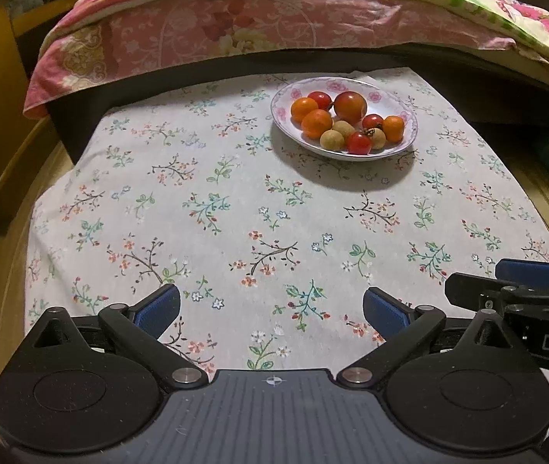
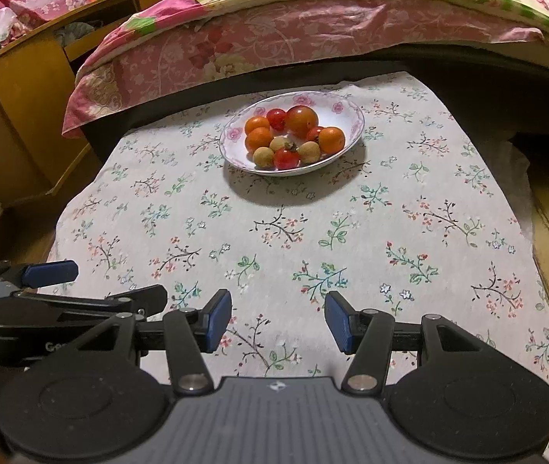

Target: Organize fruits

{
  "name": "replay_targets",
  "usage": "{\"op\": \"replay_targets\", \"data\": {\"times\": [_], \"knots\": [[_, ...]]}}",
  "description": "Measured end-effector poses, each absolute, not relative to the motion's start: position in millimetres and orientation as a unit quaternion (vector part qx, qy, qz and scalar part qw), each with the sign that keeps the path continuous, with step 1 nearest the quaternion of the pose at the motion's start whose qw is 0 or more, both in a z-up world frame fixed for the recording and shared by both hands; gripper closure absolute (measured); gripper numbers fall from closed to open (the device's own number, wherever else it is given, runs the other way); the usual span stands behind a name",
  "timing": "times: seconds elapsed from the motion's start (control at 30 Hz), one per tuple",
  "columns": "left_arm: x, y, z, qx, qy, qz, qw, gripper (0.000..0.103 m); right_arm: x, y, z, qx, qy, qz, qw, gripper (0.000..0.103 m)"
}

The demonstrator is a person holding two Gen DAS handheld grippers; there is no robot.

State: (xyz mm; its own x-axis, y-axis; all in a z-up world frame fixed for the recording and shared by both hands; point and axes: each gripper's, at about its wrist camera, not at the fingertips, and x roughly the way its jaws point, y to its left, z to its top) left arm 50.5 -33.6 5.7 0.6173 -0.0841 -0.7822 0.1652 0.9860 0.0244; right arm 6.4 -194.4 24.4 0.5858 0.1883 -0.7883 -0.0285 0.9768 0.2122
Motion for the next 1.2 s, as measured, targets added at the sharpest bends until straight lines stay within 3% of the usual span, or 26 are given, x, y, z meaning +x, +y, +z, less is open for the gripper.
{"op": "replay_targets", "data": {"times": [0.23,1.2], "knots": [[50.2,-30.1,3.5,0.032,0.439,-0.069,0.895,0.000,3.3,-194.6,24.2,0.088,0.452,0.056,0.886,0.046],[48.2,-26.4,2.9,0.030,0.431,-0.055,0.900,0.000,3.8,-190.2,17.7,0.081,0.458,0.056,0.884,0.046]]}}
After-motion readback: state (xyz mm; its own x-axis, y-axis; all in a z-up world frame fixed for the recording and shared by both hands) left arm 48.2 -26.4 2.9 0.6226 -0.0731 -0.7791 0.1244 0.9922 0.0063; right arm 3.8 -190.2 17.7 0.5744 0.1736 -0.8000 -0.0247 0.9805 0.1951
